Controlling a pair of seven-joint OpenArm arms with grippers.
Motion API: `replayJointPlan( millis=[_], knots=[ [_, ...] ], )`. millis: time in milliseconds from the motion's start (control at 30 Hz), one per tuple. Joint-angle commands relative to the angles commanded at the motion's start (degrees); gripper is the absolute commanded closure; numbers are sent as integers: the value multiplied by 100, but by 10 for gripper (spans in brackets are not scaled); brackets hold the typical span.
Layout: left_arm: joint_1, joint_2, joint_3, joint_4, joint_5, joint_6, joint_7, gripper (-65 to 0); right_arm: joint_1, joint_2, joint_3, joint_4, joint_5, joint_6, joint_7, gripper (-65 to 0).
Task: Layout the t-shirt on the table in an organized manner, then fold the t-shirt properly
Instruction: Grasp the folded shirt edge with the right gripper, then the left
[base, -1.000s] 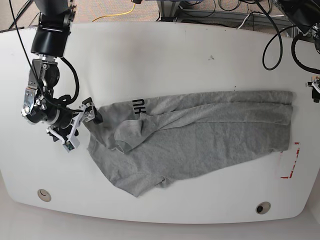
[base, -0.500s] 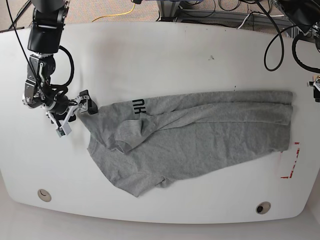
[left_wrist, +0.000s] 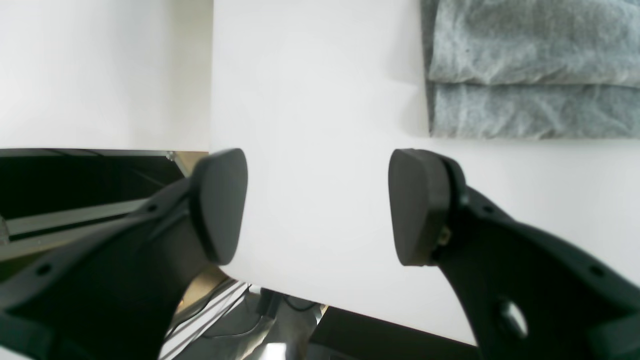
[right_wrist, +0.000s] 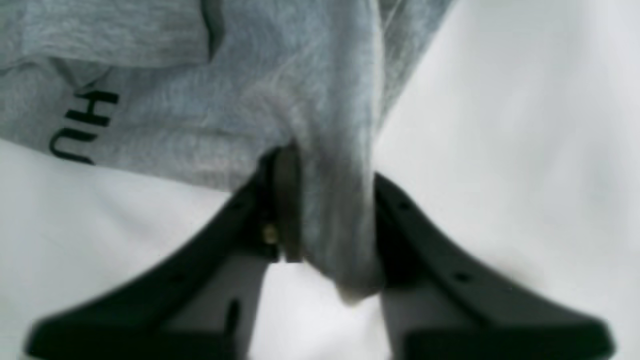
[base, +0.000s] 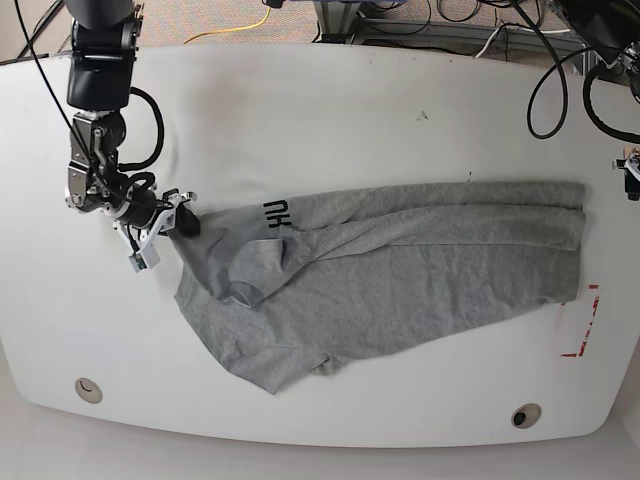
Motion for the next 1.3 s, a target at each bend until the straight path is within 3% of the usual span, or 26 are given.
replayJointPlan(
  millis=[133, 333, 900, 1200, 1300],
  knots=[
    [-290, 0, 123, -501, -9, 0, 0, -486, -9, -9, 0, 9, 0, 0, -9, -11],
    [-563, 26, 352, -1029, -18, 0, -88, -489, -105, -9, 0, 35, 0, 0, -9, -8],
    [-642, 97, 1196, -2910, 0, 0, -1618, -486, -132, -9, 26, 79, 44, 0, -9, -8],
    [-659, 97, 1503, -3490, 0, 0, -2004, -485, -290, -9, 26, 492, 44, 0, -9, -8],
    [-651, 97, 1574, -3578, 9, 0, -2136, -447, -290, -9, 26, 492, 44, 0, -18, -8]
  ],
)
